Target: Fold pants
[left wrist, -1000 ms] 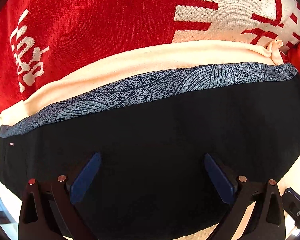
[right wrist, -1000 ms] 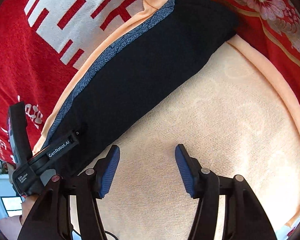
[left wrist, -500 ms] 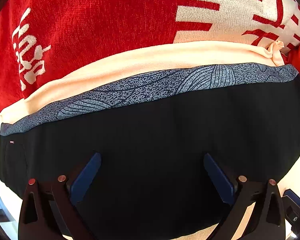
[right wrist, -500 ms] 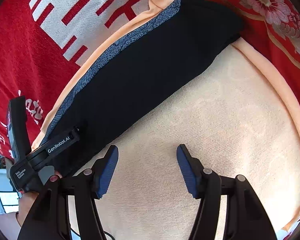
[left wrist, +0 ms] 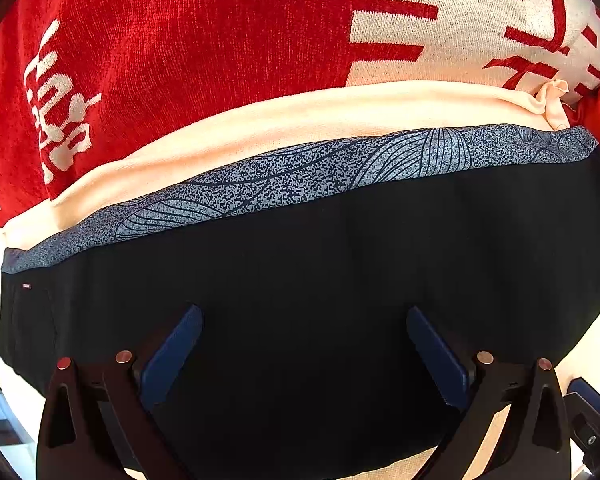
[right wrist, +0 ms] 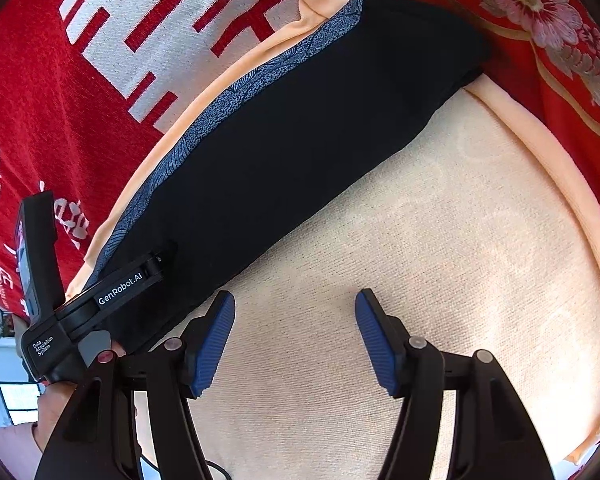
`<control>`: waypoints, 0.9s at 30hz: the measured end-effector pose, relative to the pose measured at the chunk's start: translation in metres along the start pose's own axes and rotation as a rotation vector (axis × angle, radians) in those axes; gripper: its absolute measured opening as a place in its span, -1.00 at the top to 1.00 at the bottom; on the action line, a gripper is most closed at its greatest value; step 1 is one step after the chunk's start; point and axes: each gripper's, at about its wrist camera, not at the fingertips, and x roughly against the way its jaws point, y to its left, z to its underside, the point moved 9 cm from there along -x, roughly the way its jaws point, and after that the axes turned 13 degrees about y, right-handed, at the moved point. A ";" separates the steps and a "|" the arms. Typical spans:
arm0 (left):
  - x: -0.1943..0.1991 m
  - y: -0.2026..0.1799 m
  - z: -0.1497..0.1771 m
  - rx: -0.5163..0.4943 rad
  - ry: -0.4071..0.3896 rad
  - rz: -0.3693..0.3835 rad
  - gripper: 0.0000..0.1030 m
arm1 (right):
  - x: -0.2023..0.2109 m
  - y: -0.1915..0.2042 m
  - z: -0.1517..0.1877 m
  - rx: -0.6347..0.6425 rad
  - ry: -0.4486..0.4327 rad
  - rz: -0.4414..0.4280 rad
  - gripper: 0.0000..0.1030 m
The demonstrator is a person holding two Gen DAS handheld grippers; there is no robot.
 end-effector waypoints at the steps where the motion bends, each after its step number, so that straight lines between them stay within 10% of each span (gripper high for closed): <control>1: 0.000 0.000 0.000 0.001 0.002 0.001 -1.00 | 0.000 0.000 0.000 -0.003 0.004 -0.005 -0.29; 21: -0.001 0.001 -0.001 0.007 0.006 0.008 -1.00 | 0.031 -0.053 -0.081 -0.221 -0.234 -0.328 -0.31; 27: -0.003 0.002 -0.002 -0.003 0.012 0.019 -1.00 | 0.028 -0.043 -0.112 -0.180 -0.251 -0.249 -0.35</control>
